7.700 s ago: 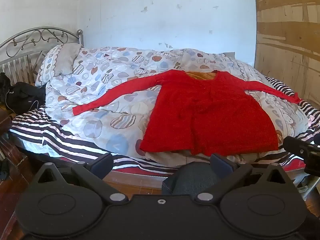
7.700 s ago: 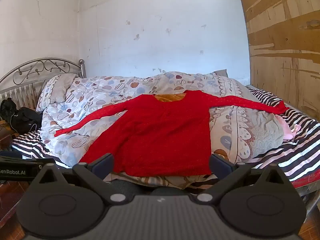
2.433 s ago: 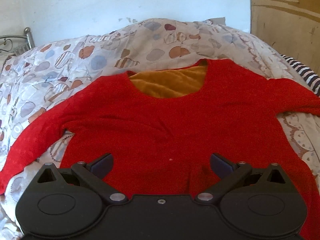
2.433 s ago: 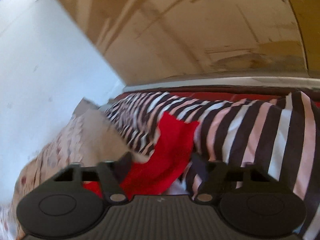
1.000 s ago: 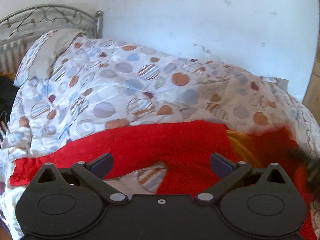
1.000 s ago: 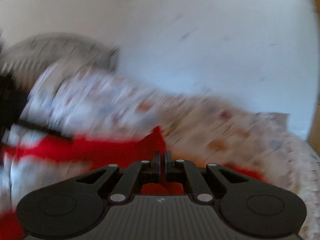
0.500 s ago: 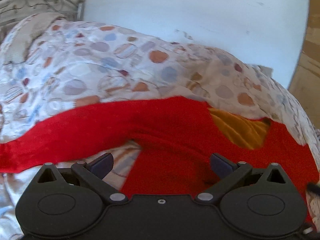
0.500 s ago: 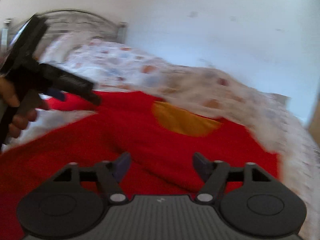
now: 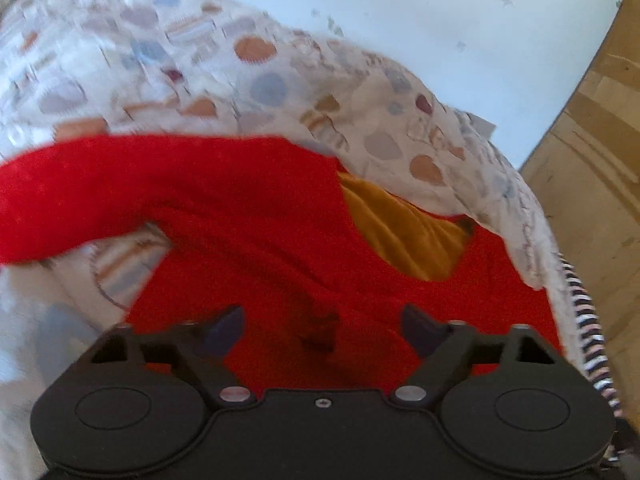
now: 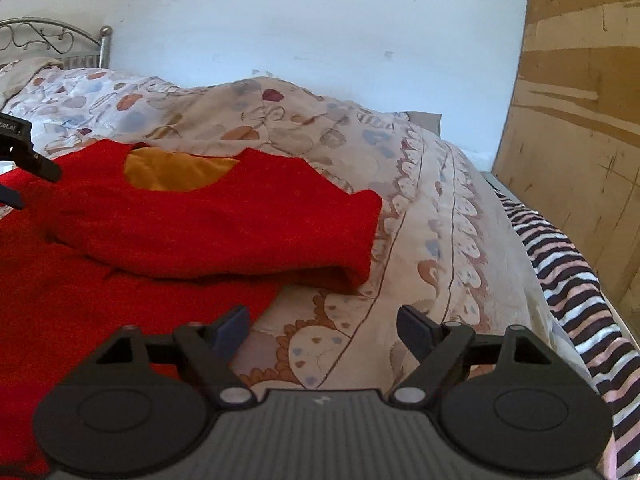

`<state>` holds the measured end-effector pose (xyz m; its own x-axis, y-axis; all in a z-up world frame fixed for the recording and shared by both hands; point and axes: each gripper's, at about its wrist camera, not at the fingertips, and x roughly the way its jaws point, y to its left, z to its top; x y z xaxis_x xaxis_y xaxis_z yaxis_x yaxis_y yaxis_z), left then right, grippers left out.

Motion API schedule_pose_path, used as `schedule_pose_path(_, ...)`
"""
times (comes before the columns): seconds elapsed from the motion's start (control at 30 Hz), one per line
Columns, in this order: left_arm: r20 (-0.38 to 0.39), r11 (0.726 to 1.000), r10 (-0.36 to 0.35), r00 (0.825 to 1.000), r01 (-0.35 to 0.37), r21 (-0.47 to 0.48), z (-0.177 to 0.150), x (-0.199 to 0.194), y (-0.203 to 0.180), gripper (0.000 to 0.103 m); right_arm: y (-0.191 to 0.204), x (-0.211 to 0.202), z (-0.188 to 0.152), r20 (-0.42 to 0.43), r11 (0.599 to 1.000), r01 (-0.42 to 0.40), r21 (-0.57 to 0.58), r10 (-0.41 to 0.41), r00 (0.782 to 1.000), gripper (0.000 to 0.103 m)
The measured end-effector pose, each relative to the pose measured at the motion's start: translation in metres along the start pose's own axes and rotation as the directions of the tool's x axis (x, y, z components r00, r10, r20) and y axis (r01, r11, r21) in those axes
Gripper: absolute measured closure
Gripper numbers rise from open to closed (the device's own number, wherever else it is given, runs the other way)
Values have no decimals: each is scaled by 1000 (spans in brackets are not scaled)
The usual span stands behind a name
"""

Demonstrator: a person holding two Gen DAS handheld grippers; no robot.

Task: Fold small clothes
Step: 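Fold the held sleeve across the sweater body and release with the right gripper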

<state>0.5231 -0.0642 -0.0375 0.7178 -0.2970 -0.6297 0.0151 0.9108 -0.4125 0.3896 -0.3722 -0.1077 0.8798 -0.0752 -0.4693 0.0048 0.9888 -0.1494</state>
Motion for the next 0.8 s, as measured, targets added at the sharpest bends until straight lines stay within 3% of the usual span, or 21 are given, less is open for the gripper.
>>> schedule_pose_path(0.07,-24,999,-35,999,35,-15,1,8,-1,51,0,0,-4,-2,1000,9,-1,-9,1000,18)
schedule_pose_path(0.13,-31,999,-45,999,44,-7,1,14,-5,82,0,3,-3,-2,1000,6,1,-6,1000,18)
schedule_pose_path(0.23,65,995,-53,996,47,90,-2,5,-16,97,-3,2,-3,3,1000,1,10,-1,1000,18)
schedule_pose_path(0.33,209,957,-116,971,53,287,-15,-21,-33,97,-2,1,-4,4,1000,-2,10,2,1000,18)
schedule_pose_path(0.4,247,918,-177,953,69,390,-28,-33,-37,97,0,2,-5,4,1000,1,8,-1,1000,18)
schedule_pose_path(0.43,243,904,-179,953,62,423,-33,-34,-38,97,0,2,-6,3,1000,1,5,-1,1000,18)
schedule_pose_path(0.5,199,903,-77,977,-17,430,-38,-23,-37,97,2,3,-6,0,1000,1,1,-1,1000,18)
schedule_pose_path(0.57,123,926,65,990,-106,364,-38,-6,-25,97,2,3,-5,0,1000,-1,0,1,1000,18)
schedule_pose_path(0.67,70,959,106,992,-121,258,-34,-2,-6,77,-1,3,-4,1,1000,-6,6,6,1000,18)
schedule_pose_path(0.73,83,965,97,992,-114,234,-32,-10,-1,52,-2,6,-2,-8,1000,2,12,-1,1000,18)
schedule_pose_path(0.8,110,970,67,992,-91,225,-28,-16,-4,35,-2,12,1,-20,999,37,6,-36,999,18)
